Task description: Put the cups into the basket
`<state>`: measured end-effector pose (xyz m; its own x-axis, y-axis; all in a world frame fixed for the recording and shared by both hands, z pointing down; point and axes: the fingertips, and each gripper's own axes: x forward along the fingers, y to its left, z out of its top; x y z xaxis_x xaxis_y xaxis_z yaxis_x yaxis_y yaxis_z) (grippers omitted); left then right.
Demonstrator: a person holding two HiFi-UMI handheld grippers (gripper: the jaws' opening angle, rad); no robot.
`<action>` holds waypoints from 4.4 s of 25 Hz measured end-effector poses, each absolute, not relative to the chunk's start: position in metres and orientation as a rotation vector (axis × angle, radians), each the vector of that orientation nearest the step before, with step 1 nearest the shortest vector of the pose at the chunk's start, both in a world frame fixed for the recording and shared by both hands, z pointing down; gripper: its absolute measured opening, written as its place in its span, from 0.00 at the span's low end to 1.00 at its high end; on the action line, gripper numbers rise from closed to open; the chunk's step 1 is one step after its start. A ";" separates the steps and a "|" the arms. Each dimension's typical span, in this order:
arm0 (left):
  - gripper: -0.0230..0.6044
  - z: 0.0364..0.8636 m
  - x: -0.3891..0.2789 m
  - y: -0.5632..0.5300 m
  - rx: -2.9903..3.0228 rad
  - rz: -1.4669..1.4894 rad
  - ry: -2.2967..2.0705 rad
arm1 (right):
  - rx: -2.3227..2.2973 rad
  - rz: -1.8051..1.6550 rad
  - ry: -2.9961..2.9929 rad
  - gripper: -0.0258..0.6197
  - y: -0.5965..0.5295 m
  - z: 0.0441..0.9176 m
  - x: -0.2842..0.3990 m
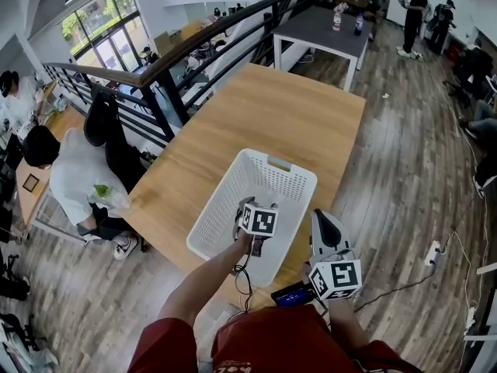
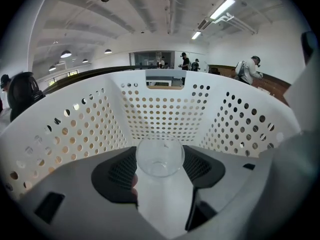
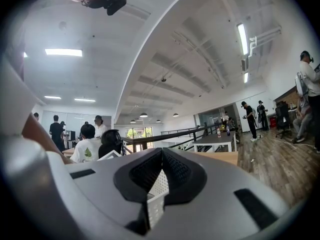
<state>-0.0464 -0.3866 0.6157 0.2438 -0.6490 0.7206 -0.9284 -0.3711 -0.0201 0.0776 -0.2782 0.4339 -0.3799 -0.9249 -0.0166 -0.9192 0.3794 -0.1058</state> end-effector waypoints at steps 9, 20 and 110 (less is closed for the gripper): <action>0.50 0.615 -0.052 -0.378 2.067 0.924 -1.440 | -1.701 -0.116 2.545 0.05 -0.276 0.431 0.078; 0.50 0.616 -0.048 -0.371 2.100 0.977 -1.423 | -1.694 -0.124 2.560 0.05 -0.277 0.434 0.075; 0.52 0.512 -0.039 -0.355 2.428 0.565 -1.592 | -1.683 -0.082 2.571 0.05 -0.273 0.425 0.073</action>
<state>-0.0392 -0.3550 0.5119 0.3535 -0.8411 0.4093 -0.9109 -0.4091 -0.0539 0.0730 -0.2728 0.4248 -0.3986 -0.9167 -0.0271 -0.9131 0.3994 -0.0818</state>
